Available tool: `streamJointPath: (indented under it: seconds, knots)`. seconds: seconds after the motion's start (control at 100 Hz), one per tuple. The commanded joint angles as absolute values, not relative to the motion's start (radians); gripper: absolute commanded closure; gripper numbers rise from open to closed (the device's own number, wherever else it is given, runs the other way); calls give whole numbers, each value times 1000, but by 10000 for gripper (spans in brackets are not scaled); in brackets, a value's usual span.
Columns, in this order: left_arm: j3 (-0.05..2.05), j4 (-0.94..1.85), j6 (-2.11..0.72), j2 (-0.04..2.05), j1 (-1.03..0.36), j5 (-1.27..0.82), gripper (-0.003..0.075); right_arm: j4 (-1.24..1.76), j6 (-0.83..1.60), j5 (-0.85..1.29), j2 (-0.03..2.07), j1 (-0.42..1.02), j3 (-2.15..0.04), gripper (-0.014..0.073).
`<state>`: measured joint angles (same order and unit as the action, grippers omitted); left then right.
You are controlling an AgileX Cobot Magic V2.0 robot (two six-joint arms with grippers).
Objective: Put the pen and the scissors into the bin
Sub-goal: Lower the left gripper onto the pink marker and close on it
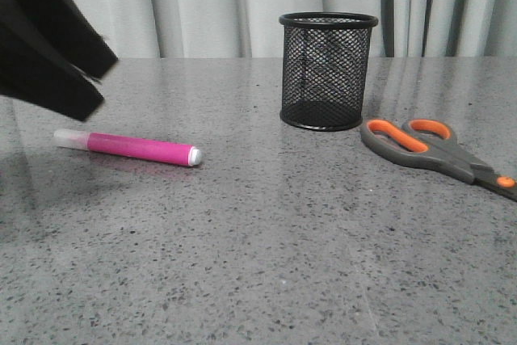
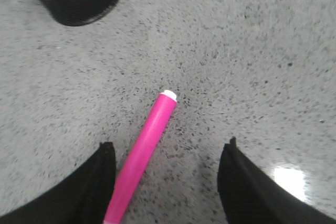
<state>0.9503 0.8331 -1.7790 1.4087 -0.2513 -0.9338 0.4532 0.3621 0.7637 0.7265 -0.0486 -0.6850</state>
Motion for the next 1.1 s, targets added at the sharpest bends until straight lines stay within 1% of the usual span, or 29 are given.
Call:
streamJointPath:
  seconds: [0.0, 0.27, 0.49, 0.57, 0.64, 0.71, 0.76, 0.82, 0.85, 0.88, 0.98, 1.09]
  knots:
    - [1020, 879, -1804, 1460, -263, -945, 332, 477, 374, 714, 728, -54, -719, 193]
    - [1143, 879, -1804, 1631, -263, -1037, 332, 477, 374, 714, 728, -54, -719, 193]
    - [1175, 852, -1804, 1679, -263, -1068, 332, 477, 374, 714, 728, -54, -719, 193]
    - [1175, 814, -1801, 1692, -267, -1076, 344, 477, 374, 714, 728, -54, -719, 193]
    - [1175, 781, -1801, 1696, -276, -1085, 379, 477, 374, 714, 728, -54, -719, 193]
    - [1175, 755, -1801, 1696, -285, -1085, 442, 477, 374, 714, 728, -54, -719, 193]
    - [1175, 745, -1789, 1696, -290, -1085, 510, 477, 374, 714, 728, -54, -719, 193]
    - [1175, 739, -1751, 1696, -293, -1075, 634, 477, 374, 713, 728, -54, -719, 193]
    - [1175, 737, -1733, 1696, -294, -1066, 675, 477, 374, 713, 728, -54, -719, 193]
    - [1175, 737, -1715, 1696, -294, -1061, 739, 477, 374, 713, 728, -54, -719, 193]
    - [1207, 737, -1650, 1691, -294, -1063, 739, 477, 374, 713, 728, -54, -719, 193]
    - [1297, 757, -1565, 1663, -295, -1076, 740, 477, 374, 713, 728, -54, -719, 193]
